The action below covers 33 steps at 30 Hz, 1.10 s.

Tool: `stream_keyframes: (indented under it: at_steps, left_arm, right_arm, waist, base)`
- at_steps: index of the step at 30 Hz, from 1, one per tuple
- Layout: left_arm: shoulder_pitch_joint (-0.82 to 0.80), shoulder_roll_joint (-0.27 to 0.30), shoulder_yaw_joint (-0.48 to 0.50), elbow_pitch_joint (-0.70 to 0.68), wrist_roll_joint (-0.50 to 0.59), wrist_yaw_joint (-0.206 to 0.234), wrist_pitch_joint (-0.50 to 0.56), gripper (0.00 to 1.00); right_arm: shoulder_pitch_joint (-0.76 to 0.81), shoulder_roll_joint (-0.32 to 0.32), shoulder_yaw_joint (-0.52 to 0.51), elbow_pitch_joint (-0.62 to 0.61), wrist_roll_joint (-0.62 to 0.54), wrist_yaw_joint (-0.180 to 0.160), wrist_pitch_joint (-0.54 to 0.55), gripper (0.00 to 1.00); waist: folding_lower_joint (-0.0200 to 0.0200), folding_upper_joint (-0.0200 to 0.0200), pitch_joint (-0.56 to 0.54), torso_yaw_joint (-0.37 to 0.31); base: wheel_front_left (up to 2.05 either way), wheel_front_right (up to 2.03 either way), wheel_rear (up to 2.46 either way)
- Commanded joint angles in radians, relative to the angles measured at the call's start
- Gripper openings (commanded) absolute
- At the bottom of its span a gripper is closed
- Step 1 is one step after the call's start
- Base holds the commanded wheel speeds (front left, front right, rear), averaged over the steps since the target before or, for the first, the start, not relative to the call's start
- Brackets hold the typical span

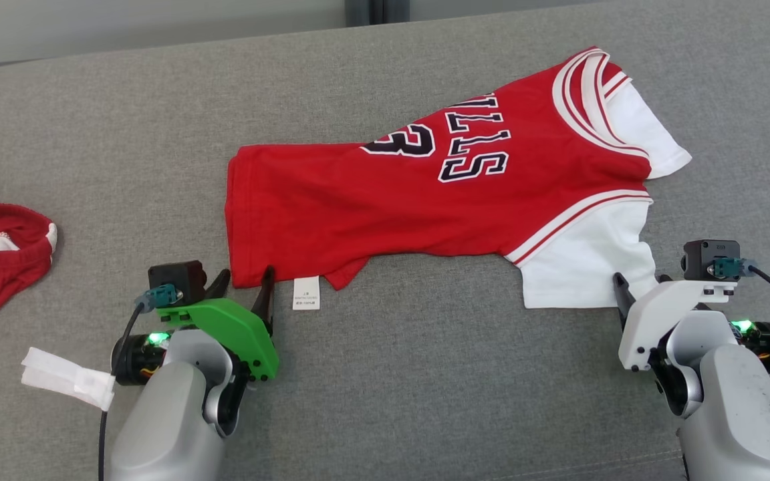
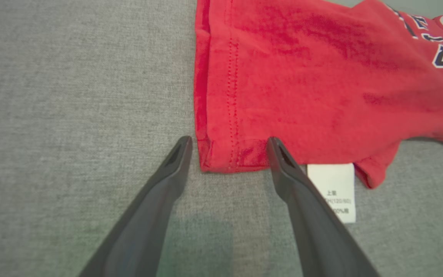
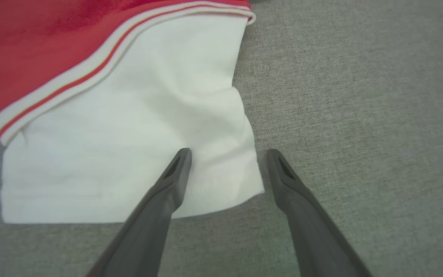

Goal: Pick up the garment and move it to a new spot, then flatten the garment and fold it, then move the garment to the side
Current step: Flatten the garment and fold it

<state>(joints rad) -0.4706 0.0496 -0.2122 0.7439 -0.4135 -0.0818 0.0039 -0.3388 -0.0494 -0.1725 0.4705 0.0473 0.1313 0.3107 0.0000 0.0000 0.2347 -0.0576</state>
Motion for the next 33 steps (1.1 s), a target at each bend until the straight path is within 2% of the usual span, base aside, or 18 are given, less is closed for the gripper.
stream_keyframes:
  at_steps: [1, 5, 6, 7, 8, 9, 10, 16, 21, 27, 33]
  left_arm:
    - [-0.022, 0.002, -0.007, 0.018, -0.007, 0.009, 0.007, 1.00]
    - [-0.036, 0.002, -0.027, 0.068, -0.029, 0.024, 0.029, 1.00]
    - [-0.036, 0.002, -0.033, 0.079, -0.033, 0.021, 0.038, 0.97]
    - [-0.035, 0.001, -0.040, 0.092, -0.037, 0.017, 0.049, 0.47]
    - [-0.034, 0.000, -0.046, 0.099, -0.042, 0.014, 0.053, 0.16]
    - [-0.035, -0.001, -0.052, 0.109, -0.050, 0.010, 0.060, 0.00]
    - [-0.036, -0.002, -0.057, 0.114, -0.053, 0.006, 0.063, 0.00]
    - [-0.053, -0.002, -0.068, 0.115, -0.067, -0.006, 0.013, 0.00]
    - [-0.053, 0.000, -0.057, 0.065, -0.102, -0.023, -0.082, 0.00]
    - [-0.018, 0.005, -0.044, -0.059, -0.147, -0.037, -0.157, 0.00]
    - [0.052, 0.006, -0.012, -0.314, -0.267, -0.045, -0.134, 0.00]
  right_arm:
    - [-0.012, -0.001, 0.006, 0.025, 0.000, -0.001, 0.005, 1.00]
    - [-0.018, 0.001, 0.032, 0.079, 0.007, -0.001, 0.029, 1.00]
    - [-0.019, 0.001, 0.040, 0.089, 0.012, -0.001, 0.033, 1.00]
    - [-0.021, 0.003, 0.050, 0.102, 0.022, 0.000, 0.042, 1.00]
    - [-0.020, 0.004, 0.057, 0.113, 0.027, 0.000, 0.050, 0.42]
    - [-0.020, 0.006, 0.064, 0.120, 0.031, 0.000, 0.055, 0.16]
    - [-0.021, 0.006, 0.069, 0.125, 0.034, 0.000, 0.055, 0.00]
    - [-0.024, 0.004, 0.071, 0.119, 0.059, 0.000, 0.055, 0.00]
    - [-0.025, 0.002, 0.058, 0.041, 0.093, 0.000, -0.006, 0.00]
    - [0.039, -0.002, 0.050, -0.157, 0.159, -0.001, -0.037, 0.00]
    - [0.124, -0.002, 0.013, -0.444, 0.259, -0.001, -0.005, 0.00]
  waist:
    - [0.0000, 0.0000, 0.020, -0.007]
    - [0.0000, 0.0000, 0.028, -0.007]
    - [0.0000, 0.0000, 0.029, -0.007]
    - [0.0000, 0.0000, 0.030, -0.007]
    - [0.0000, 0.0000, 0.030, -0.007]
    - [0.0000, 0.0000, 0.031, -0.006]
    - [0.0000, 0.0000, 0.032, -0.006]
    - [0.0000, 0.0000, 0.029, 0.000]
    - [0.0000, 0.0000, -0.005, 0.004]
    - [0.0000, 0.0000, -0.069, 0.010]
    - [0.0000, 0.0000, -0.109, 0.014]
  base:
    - [0.00, 0.00, 0.00]
    - [0.00, 0.00, 0.00]
    - [0.00, 0.00, 0.00]
    - [0.00, 0.00, 0.00]
    - [0.00, 0.00, 0.00]
    - [0.00, 0.00, 0.00]
    - [0.00, 0.00, 0.00]
    - [0.00, 0.00, 0.00]
    - [0.00, 0.00, 0.00]
    - [0.00, 0.00, 0.00]
    - [0.00, 0.00, 0.00]
